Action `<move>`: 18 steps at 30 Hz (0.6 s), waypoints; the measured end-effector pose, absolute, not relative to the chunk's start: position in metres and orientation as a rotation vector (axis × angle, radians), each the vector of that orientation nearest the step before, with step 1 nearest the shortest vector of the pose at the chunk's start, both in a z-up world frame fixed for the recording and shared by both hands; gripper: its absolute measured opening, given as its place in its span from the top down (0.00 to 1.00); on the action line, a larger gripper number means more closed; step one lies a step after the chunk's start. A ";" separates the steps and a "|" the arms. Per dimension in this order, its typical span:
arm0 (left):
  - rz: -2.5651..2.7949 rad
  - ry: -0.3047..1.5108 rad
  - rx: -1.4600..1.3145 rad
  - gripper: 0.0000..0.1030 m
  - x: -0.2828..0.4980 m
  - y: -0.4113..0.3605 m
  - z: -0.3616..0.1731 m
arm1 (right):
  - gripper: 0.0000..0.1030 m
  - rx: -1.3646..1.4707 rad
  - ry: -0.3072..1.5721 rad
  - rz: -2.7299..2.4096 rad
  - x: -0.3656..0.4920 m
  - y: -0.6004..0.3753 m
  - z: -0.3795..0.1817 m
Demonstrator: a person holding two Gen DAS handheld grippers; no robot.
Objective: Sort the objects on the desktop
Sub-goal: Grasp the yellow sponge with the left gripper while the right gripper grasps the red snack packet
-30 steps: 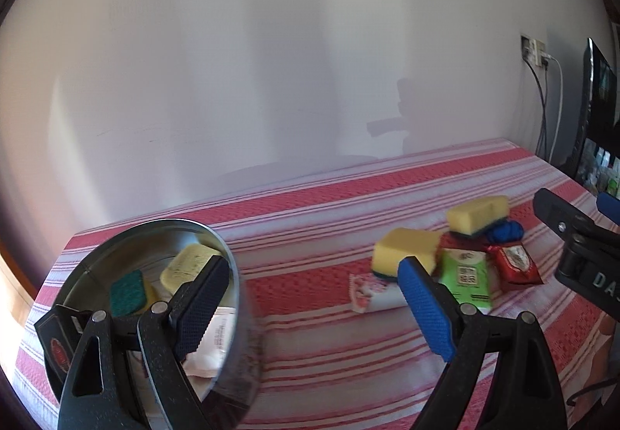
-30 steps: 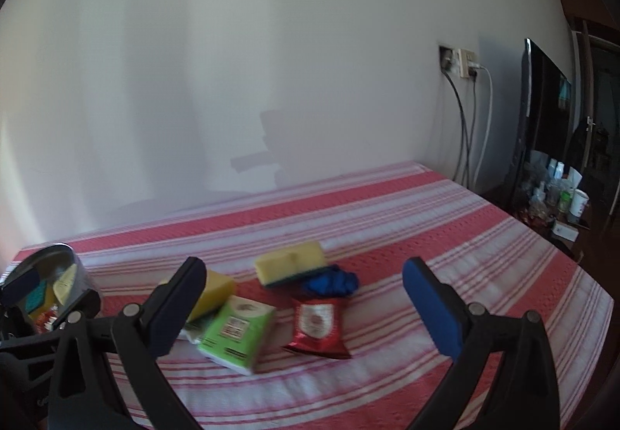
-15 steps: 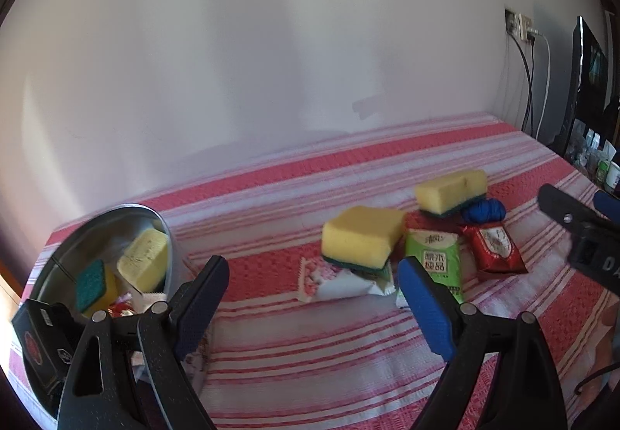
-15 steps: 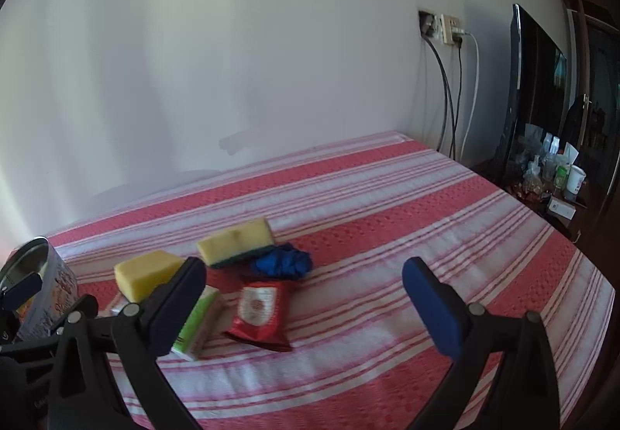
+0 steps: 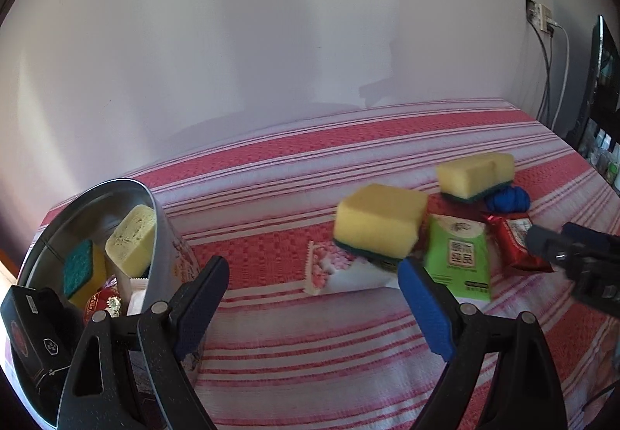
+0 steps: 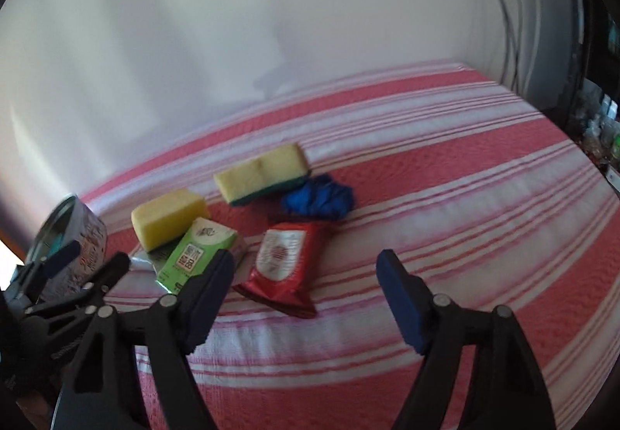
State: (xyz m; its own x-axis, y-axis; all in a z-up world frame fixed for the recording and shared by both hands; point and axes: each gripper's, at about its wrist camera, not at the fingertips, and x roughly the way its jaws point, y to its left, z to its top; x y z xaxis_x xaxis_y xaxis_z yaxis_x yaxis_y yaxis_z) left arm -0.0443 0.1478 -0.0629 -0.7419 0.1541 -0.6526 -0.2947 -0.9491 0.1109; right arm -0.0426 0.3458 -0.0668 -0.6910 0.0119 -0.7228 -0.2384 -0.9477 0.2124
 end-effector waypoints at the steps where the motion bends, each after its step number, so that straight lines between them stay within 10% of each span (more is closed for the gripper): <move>1: 2.713 0.307 -0.988 0.12 -0.045 0.147 -0.064 | 0.24 -1.199 0.422 2.717 -0.050 0.343 -0.070; 9: 2.708 0.306 -0.998 0.12 -0.049 0.147 -0.065 | 0.58 -1.259 0.275 2.673 -0.074 0.329 -0.084; 18: 2.648 0.466 -0.910 0.12 -0.056 0.182 -0.052 | 0.61 -1.103 0.620 2.823 -0.045 0.363 -0.073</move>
